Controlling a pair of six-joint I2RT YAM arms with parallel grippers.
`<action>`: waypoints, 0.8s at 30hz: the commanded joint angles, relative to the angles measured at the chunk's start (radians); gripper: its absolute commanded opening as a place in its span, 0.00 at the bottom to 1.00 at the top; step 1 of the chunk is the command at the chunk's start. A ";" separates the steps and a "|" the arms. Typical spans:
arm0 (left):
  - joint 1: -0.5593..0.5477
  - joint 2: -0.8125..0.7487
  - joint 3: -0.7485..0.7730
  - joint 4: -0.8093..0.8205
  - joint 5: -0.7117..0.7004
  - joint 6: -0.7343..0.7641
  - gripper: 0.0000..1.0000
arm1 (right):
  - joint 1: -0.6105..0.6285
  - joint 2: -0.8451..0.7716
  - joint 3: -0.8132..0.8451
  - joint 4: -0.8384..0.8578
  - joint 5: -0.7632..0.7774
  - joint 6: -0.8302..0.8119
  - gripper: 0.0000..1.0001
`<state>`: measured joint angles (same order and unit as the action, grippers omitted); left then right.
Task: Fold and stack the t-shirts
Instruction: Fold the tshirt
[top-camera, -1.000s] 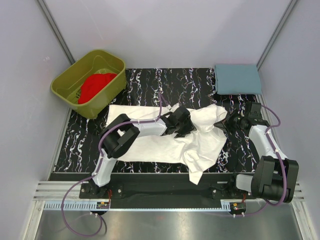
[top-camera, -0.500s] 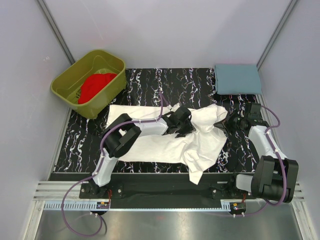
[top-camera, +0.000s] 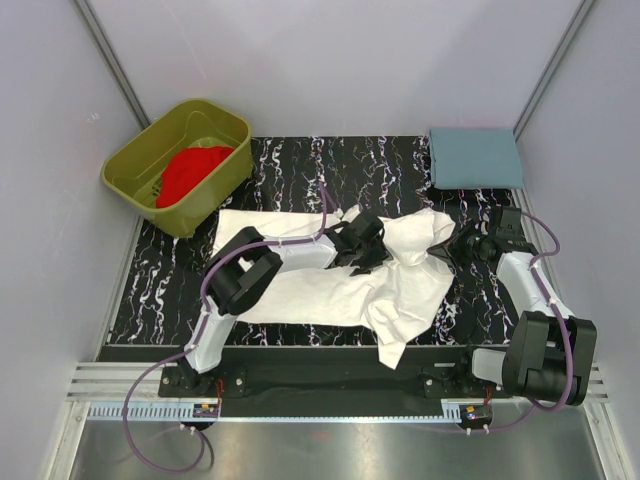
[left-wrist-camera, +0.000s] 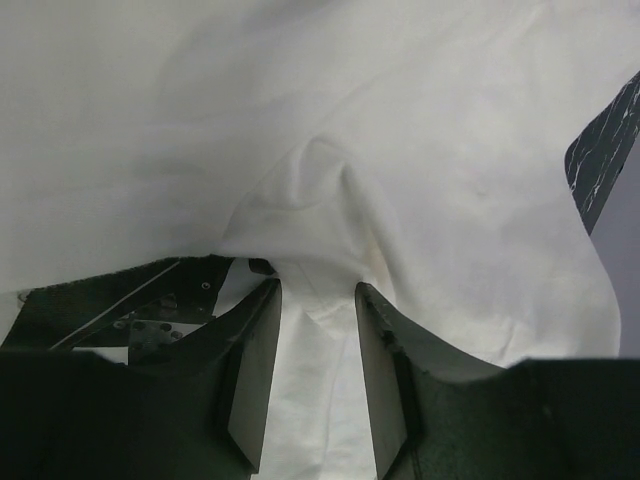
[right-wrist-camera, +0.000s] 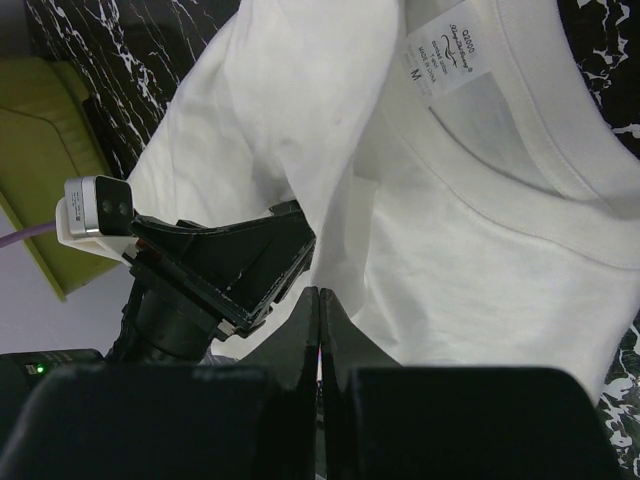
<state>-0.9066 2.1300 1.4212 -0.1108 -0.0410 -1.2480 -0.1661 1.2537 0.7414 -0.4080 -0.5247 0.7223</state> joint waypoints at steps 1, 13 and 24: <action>-0.006 0.021 0.025 0.029 -0.023 -0.014 0.41 | 0.005 -0.011 0.000 0.031 -0.009 -0.006 0.00; -0.006 0.025 0.041 0.031 -0.036 -0.016 0.26 | 0.005 -0.011 -0.010 0.038 -0.012 -0.004 0.00; -0.003 -0.018 0.053 -0.015 -0.033 -0.011 0.00 | 0.005 -0.023 0.006 0.015 -0.009 -0.004 0.00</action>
<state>-0.9070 2.1448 1.4307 -0.1215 -0.0444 -1.2625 -0.1661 1.2537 0.7341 -0.3981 -0.5247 0.7227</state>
